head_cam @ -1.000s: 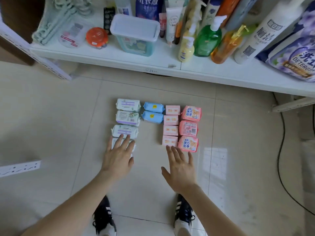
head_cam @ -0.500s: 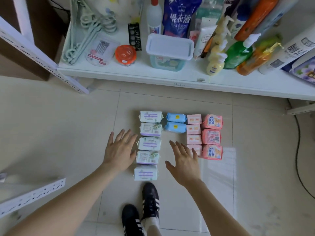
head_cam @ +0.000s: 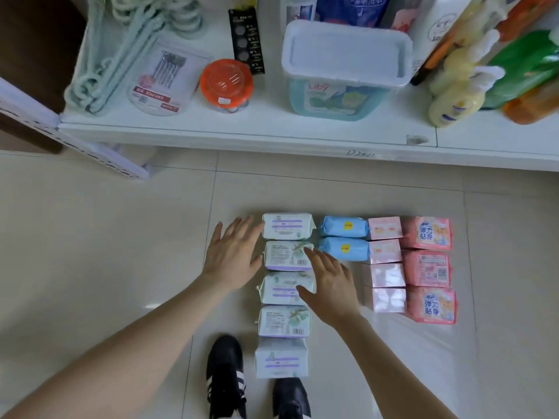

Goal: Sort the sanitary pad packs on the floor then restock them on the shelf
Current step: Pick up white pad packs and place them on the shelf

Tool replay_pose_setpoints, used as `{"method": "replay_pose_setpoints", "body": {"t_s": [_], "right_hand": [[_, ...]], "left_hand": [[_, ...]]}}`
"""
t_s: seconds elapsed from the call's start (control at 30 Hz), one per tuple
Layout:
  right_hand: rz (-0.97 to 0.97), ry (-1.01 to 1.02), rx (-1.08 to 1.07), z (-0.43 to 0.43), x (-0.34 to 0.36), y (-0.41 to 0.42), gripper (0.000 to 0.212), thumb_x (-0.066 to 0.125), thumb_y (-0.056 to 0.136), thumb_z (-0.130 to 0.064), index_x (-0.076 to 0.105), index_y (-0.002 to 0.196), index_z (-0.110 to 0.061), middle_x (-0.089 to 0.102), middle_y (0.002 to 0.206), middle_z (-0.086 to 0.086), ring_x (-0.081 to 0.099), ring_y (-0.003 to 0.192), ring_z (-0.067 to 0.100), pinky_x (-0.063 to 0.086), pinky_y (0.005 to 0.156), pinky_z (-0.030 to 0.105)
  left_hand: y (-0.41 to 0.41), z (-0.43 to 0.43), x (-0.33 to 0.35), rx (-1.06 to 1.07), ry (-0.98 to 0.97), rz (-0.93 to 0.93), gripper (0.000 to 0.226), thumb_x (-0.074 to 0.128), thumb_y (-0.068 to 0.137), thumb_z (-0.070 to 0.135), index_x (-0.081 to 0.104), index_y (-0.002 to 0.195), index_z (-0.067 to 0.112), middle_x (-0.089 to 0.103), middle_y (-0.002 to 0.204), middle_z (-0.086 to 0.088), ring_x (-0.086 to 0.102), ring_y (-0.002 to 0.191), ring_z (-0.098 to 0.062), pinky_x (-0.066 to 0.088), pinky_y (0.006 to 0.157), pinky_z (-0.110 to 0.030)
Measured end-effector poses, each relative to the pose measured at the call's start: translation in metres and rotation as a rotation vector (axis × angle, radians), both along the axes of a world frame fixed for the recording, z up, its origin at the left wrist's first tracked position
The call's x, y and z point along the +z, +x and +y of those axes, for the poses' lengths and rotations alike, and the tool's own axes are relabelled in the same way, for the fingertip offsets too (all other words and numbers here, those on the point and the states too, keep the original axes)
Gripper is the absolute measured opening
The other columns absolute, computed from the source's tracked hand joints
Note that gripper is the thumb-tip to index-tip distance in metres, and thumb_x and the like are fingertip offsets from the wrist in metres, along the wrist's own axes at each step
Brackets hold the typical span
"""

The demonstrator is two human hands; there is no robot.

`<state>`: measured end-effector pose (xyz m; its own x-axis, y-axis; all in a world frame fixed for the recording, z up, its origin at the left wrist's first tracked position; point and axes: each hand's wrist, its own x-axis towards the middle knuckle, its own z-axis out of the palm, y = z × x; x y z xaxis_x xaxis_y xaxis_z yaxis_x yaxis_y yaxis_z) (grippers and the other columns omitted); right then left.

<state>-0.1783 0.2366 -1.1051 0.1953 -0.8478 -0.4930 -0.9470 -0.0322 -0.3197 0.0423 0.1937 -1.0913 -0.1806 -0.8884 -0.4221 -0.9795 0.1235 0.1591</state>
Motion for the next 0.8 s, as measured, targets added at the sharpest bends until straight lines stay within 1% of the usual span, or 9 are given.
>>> {"method": "replay_pose_setpoints", "body": {"t_s": [0.17, 0.27, 0.4, 0.5, 0.6, 0.73, 0.8], "right_hand": [[0.018, -0.009, -0.024, -0.017, -0.075, 0.011, 0.079, 0.063, 0.084, -0.047, 0.026, 0.150, -0.026, 0.032, 0.154, -0.007, 0.026, 0.143, 0.016, 0.029, 0.113, 0.038], [0.007, -0.015, -0.045, -0.022, -0.108, 0.013, 0.081, 0.069, 0.080, -0.041, 0.030, 0.148, -0.023, 0.037, 0.151, -0.005, 0.029, 0.141, 0.017, 0.032, 0.111, 0.037], [0.000, -0.031, -0.035, -0.025, -0.140, 0.013, 0.080, 0.072, 0.078, -0.039, 0.034, 0.147, -0.020, 0.038, 0.150, -0.003, 0.031, 0.139, 0.018, 0.030, 0.112, 0.034], [-0.022, -0.069, -0.033, -0.028, -0.155, 0.014, 0.077, 0.074, 0.075, -0.035, 0.041, 0.143, -0.016, 0.044, 0.145, 0.001, 0.037, 0.135, 0.022, 0.036, 0.108, 0.035], [-0.063, -0.070, -0.040, -0.034, -0.162, 0.015, 0.082, 0.077, 0.071, -0.034, 0.042, 0.142, -0.014, 0.046, 0.142, 0.002, 0.039, 0.131, 0.022, 0.043, 0.102, 0.035], [-0.113, -0.067, -0.059, -0.041, -0.169, 0.020, 0.078, 0.078, 0.071, -0.032, 0.043, 0.139, -0.016, 0.048, 0.138, 0.000, 0.040, 0.126, 0.021, 0.047, 0.092, 0.031], [-0.131, -0.065, -0.069, -0.043, -0.171, 0.023, 0.076, 0.077, 0.072, -0.030, 0.043, 0.139, -0.017, 0.049, 0.136, -0.001, 0.039, 0.124, 0.021, 0.048, 0.088, 0.031]], "left_hand": [[0.006, -0.027, -0.077, -0.045, 0.027, 0.013, 0.074, 0.051, 0.092, 0.047, 0.013, 0.153, 0.028, 0.019, 0.160, 0.001, 0.017, 0.148, -0.021, 0.011, 0.120, -0.048], [0.007, -0.037, -0.114, -0.069, 0.033, 0.018, 0.076, 0.051, 0.092, 0.048, 0.012, 0.153, 0.027, 0.018, 0.161, 0.000, 0.018, 0.147, -0.022, 0.011, 0.120, -0.048], [0.007, -0.049, -0.152, -0.092, 0.045, 0.026, 0.078, 0.053, 0.091, 0.049, 0.013, 0.154, 0.027, 0.018, 0.161, 0.000, 0.019, 0.146, -0.022, 0.014, 0.119, -0.048], [0.005, -0.060, -0.170, -0.109, 0.036, 0.030, 0.080, 0.055, 0.089, 0.049, 0.012, 0.153, 0.028, 0.020, 0.160, 0.000, 0.021, 0.146, -0.022, 0.017, 0.118, -0.048], [0.003, -0.072, -0.180, -0.110, 0.004, 0.062, 0.080, 0.057, 0.087, 0.047, 0.015, 0.153, 0.028, 0.023, 0.159, 0.000, 0.025, 0.144, -0.022, 0.021, 0.116, -0.048], [0.000, -0.090, -0.187, -0.135, -0.030, 0.156, 0.082, 0.070, 0.079, 0.042, 0.030, 0.148, 0.022, 0.028, 0.157, -0.003, 0.031, 0.141, -0.023, 0.030, 0.112, -0.042], [-0.002, -0.097, -0.188, -0.141, -0.005, 0.205, 0.083, 0.075, 0.075, 0.036, 0.034, 0.145, 0.019, 0.032, 0.154, -0.003, 0.035, 0.138, -0.023, 0.034, 0.108, -0.039]]}}
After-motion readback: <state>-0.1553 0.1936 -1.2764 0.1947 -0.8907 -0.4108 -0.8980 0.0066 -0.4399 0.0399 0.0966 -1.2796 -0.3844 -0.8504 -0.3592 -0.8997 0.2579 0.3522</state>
